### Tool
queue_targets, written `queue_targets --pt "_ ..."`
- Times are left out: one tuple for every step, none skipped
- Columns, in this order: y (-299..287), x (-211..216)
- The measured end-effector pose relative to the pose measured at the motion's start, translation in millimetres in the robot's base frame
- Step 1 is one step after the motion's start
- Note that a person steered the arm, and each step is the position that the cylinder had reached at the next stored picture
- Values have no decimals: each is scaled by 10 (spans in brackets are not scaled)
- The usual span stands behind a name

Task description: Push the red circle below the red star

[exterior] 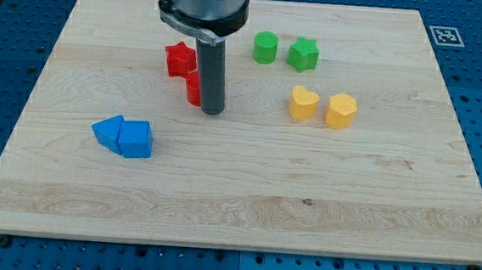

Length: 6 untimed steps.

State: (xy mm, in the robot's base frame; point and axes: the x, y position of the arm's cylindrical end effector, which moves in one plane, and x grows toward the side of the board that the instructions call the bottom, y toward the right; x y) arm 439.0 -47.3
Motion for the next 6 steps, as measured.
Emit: queue_targets --pt "-24 -32" --pt "-131 -63" --pt "-238 -128" --pt "-238 -156" --pt "-176 -54" --pt "188 348"
